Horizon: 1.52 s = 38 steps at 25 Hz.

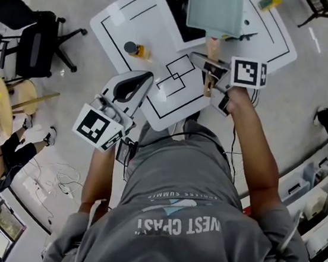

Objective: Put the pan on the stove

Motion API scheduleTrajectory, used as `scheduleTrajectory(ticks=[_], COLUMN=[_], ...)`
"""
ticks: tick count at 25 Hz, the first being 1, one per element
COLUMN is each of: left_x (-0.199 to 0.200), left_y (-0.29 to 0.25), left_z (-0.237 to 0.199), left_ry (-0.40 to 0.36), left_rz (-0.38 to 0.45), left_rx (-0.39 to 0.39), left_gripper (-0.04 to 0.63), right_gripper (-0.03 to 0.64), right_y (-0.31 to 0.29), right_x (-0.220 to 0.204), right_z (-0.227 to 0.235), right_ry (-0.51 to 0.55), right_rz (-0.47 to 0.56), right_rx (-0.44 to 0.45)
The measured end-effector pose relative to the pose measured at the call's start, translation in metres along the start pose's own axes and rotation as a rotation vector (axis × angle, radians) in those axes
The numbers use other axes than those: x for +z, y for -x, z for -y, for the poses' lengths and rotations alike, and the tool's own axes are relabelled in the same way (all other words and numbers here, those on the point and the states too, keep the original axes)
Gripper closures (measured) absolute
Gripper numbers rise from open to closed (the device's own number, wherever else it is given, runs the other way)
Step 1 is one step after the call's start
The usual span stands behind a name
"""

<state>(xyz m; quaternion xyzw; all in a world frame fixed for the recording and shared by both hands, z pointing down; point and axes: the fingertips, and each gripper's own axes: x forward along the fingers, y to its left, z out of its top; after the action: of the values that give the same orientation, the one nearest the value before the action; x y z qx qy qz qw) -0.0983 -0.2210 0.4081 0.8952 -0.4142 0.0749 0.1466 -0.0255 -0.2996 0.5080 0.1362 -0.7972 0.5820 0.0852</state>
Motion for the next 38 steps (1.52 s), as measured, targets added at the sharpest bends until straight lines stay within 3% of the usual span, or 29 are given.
scheduleTrajectory(ticks=[5, 19, 25, 38], left_x=[-0.003, -0.008, -0.009, -0.011], left_y=[-0.002, -0.012, -0.012, -0.017], left_z=[-0.007, -0.022, -0.024, -0.032], left_ry=[0.008, 0.021, 0.026, 0.038], left_rz=[-0.006, -0.013, -0.015, -0.019], left_rx=[-0.001, -0.009, -0.008, -0.007], left_gripper=[0.597, 0.597, 0.597, 0.597], right_gripper=[0.584, 0.584, 0.584, 0.586], right_y=[-0.007, -0.026, -0.026, -0.034], right_x=[0.001, 0.007, 0.005, 0.006], right_z=[0.014, 0.038, 0.050, 0.061], right_ry=[-0.025, -0.044, -0.058, -0.062], right_rz=[-0.010, -0.021, -0.037, -0.046], right_rx=[-0.036, -0.030, -0.077, -0.069])
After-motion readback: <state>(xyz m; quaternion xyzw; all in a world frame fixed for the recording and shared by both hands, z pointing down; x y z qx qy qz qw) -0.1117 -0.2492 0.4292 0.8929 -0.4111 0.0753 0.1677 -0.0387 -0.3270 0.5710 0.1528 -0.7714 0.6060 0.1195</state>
